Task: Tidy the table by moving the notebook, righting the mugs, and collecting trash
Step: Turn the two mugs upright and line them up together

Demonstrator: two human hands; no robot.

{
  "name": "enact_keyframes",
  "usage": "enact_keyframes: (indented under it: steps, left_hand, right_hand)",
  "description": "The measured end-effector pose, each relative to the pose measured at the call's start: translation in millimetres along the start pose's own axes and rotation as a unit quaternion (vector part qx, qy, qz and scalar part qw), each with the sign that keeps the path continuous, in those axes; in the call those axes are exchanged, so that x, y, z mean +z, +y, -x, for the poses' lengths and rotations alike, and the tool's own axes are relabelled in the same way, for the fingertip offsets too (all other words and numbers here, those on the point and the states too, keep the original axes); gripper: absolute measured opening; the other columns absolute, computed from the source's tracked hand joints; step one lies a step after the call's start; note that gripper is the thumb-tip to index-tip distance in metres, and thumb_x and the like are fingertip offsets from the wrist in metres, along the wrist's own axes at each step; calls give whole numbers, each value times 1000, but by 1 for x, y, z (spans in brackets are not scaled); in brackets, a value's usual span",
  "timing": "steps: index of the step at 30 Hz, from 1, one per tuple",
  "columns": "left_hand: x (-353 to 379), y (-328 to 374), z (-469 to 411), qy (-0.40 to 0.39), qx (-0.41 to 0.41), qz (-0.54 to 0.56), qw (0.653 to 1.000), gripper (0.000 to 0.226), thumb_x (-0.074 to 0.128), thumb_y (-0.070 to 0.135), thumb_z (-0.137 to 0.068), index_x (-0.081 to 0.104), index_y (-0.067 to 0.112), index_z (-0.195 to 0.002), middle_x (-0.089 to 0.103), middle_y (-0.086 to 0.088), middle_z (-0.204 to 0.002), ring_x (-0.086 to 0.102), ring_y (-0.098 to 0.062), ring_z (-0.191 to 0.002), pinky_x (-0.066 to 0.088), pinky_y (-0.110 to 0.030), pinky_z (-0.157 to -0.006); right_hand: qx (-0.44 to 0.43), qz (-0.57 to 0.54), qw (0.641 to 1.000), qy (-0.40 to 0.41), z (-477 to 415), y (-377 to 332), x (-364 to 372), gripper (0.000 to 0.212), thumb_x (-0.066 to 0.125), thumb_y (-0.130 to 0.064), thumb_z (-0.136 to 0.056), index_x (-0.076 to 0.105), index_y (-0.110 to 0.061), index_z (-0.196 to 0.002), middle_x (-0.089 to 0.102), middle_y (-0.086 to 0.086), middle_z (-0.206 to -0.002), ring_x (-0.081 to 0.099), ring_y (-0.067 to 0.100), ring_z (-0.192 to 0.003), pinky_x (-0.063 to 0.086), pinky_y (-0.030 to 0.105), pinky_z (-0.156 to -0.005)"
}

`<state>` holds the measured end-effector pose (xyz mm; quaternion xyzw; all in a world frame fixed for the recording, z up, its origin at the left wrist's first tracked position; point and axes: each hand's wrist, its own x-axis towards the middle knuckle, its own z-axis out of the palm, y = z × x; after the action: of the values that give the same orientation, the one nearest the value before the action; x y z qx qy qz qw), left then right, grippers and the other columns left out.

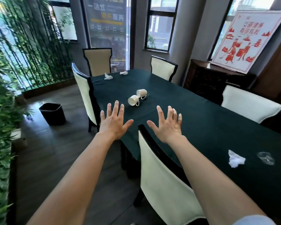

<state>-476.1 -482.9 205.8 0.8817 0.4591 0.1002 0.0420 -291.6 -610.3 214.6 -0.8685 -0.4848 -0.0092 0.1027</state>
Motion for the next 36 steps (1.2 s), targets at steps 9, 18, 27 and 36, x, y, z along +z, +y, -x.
enact_keyframes:
  steps: [9, 18, 27, 36]
  left_hand:
    - [28, -44, -113, -27, -24, -1, 999, 86, 30, 68, -100, 2, 20, -166, -11, -3, -175, -8, -33, -161, 7, -58, -128]
    - [58, -90, -220, -59, -59, 4, 996, 84, 31, 67, -101, 2, 22, -166, -11, -4, -175, -7, -32, -161, 7, -57, -128]
    - [95, -153, -310, -92, -85, 53, 991, 82, 32, 65, -102, 5, 23, -166, -9, -3, -176, -5, -32, -161, 8, -57, -127]
    - [154, -211, -409, -174, -78, 108, 976, 80, 31, 64, -103, 9, 21, -166, -1, -3, -176, 3, -32, -161, 15, -55, -127]
  right_hand:
    - [0, -4, 1000, -19, -137, -20, 49, 87, 33, -73, -98, -1, -30, -165, 0, 23, -170, 2, 40, -159, -2, 59, -128]
    - [-20, -8, 997, -68, -267, -47, 93, 89, 40, -71, -96, -2, -31, -165, 2, 23, -170, 6, 39, -158, 0, 58, -127]
    - [-21, 0, 993, -117, -350, -82, 144, 92, 50, -61, -96, -3, -29, -165, 5, 25, -170, 13, 41, -157, 2, 58, -127]
    - [40, 17, 985, -165, -438, -125, 198, 92, 60, -28, -96, -2, -25, -164, 11, 26, -167, 29, 43, -150, 10, 57, -127]
